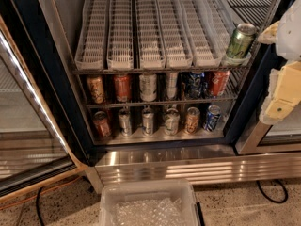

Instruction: Pick green can from top shelf of fridge

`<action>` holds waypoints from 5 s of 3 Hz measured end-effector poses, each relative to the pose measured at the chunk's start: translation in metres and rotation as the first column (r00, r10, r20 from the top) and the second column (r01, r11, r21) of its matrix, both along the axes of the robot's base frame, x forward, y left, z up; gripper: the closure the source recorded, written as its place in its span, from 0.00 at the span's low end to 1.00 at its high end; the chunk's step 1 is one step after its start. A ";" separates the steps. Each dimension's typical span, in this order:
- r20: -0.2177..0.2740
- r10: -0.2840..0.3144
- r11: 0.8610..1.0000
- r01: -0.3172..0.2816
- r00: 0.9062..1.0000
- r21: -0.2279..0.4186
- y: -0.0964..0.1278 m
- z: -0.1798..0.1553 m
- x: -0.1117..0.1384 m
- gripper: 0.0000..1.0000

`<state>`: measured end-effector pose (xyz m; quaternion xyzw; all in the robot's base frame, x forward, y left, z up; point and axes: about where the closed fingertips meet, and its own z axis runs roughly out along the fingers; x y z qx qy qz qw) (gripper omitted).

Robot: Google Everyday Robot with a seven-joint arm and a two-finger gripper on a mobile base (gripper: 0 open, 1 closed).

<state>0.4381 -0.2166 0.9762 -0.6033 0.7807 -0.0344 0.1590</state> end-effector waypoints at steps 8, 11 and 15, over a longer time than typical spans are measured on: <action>0.265 -0.282 0.894 0.153 0.922 0.422 -0.036 -0.017 0.092 0.00; 0.293 -0.373 0.755 0.104 0.880 0.648 -0.056 -0.056 0.139 0.00; 0.315 -0.422 0.721 0.104 0.850 0.685 -0.056 -0.066 0.148 0.01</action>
Offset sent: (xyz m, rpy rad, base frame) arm 0.0004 0.0051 -0.0015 -0.0457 0.0333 0.0263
